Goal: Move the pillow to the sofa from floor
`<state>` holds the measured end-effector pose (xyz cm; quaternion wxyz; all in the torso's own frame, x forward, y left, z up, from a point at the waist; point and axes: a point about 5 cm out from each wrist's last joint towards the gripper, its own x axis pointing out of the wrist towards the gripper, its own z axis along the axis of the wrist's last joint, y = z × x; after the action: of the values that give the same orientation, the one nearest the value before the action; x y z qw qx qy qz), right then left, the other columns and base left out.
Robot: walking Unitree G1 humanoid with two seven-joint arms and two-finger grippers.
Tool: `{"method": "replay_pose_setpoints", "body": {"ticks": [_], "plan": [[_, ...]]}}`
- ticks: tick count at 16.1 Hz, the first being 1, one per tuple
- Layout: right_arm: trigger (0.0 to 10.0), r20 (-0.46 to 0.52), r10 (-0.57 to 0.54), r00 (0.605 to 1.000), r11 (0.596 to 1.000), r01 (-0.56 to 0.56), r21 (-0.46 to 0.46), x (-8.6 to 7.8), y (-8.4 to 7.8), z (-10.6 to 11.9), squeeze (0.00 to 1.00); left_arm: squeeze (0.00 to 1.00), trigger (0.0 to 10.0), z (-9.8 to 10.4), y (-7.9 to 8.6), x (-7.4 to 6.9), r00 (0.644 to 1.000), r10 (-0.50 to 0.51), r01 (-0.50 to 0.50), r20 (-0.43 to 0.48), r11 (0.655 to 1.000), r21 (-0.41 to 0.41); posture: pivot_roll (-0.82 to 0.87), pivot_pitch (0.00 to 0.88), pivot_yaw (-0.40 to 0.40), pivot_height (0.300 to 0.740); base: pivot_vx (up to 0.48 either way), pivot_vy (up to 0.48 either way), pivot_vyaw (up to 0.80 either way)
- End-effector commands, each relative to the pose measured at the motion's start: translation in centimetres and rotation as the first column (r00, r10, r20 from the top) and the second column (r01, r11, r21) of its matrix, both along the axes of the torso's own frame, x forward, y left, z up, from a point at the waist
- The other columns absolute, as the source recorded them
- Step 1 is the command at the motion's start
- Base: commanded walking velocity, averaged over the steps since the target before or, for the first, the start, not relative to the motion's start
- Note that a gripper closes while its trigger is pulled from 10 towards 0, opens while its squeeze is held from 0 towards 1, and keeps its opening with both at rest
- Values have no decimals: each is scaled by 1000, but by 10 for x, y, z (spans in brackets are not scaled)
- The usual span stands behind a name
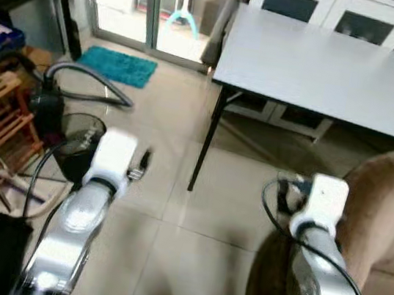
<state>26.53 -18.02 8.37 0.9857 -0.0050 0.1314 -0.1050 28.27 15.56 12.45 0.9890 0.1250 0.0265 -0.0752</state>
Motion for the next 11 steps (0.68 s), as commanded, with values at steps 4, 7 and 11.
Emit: {"method": "replay_pose_setpoints", "body": {"ticks": [4,7,11], "plan": [[10000,3,-99,995,995,99,30,-14,-4,-8,0,0,10000,12,-7,13,996,-93,94,-8,994,52,55,0,129,740,0,0,-400],[10000,7,-97,995,994,97,50,-13,8,-11,0,0,10000,28,2,24,999,-51,50,16,997,58,79,0,180,740,0,0,-800],[10000,35,-85,996,996,86,-12,-14,5,0,0,0,10000,9,6,19,1000,-27,27,-15,1000,15,25,17,123,740,0,0,-800]]}}
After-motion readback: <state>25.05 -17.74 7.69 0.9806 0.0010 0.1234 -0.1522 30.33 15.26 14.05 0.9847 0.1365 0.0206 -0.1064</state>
